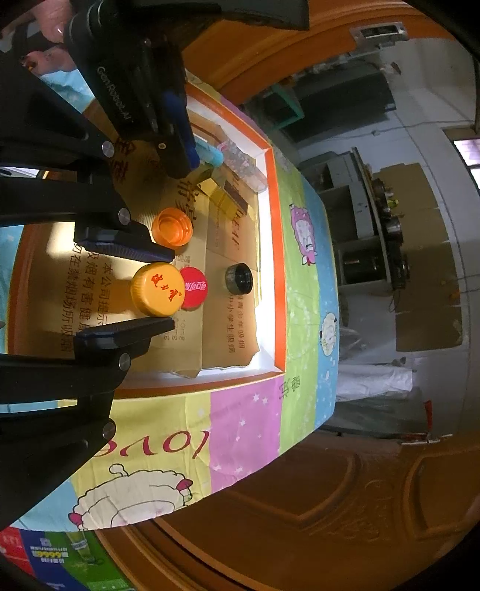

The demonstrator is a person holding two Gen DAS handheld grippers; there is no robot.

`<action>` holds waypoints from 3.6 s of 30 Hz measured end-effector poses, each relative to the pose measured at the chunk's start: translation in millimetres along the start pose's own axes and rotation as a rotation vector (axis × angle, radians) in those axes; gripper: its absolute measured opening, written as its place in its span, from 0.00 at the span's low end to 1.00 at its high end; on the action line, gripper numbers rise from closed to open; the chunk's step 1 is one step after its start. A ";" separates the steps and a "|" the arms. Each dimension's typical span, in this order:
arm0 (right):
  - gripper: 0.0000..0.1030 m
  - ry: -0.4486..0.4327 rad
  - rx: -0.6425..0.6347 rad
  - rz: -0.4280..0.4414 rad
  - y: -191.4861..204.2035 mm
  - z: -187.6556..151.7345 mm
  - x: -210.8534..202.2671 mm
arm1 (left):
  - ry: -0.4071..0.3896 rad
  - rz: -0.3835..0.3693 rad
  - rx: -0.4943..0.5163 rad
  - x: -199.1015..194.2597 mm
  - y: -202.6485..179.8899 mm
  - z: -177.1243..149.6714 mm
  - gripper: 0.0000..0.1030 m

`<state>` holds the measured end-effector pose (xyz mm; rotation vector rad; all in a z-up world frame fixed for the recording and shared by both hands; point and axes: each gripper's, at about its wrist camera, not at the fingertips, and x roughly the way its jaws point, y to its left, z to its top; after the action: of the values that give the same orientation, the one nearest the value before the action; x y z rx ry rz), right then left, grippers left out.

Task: Organize rigid objects
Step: 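Open the right gripper releasing the yellow-orange cap while the left gripper releases the blue cap, then move both open grippers back toward the white cap and Hello Kitty box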

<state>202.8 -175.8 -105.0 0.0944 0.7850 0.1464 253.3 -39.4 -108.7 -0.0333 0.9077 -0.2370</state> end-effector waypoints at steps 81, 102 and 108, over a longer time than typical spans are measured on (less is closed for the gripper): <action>0.39 -0.101 -0.015 -0.046 37.9 -20.2 -122.9 | -0.184 0.003 0.030 -132.7 -8.7 -26.5 0.30; 0.49 0.048 -0.053 -0.031 94.3 -98.1 -98.4 | -0.136 0.015 -0.046 -143.6 42.2 -90.8 0.30; 0.50 0.083 -0.064 -0.066 104.2 -103.5 -72.5 | -0.113 0.001 -0.052 -135.9 52.8 -99.7 0.30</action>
<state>68.7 -82.0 -112.9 0.0022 0.8648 0.1131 104.8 48.7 -71.5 -0.0936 0.8014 -0.2082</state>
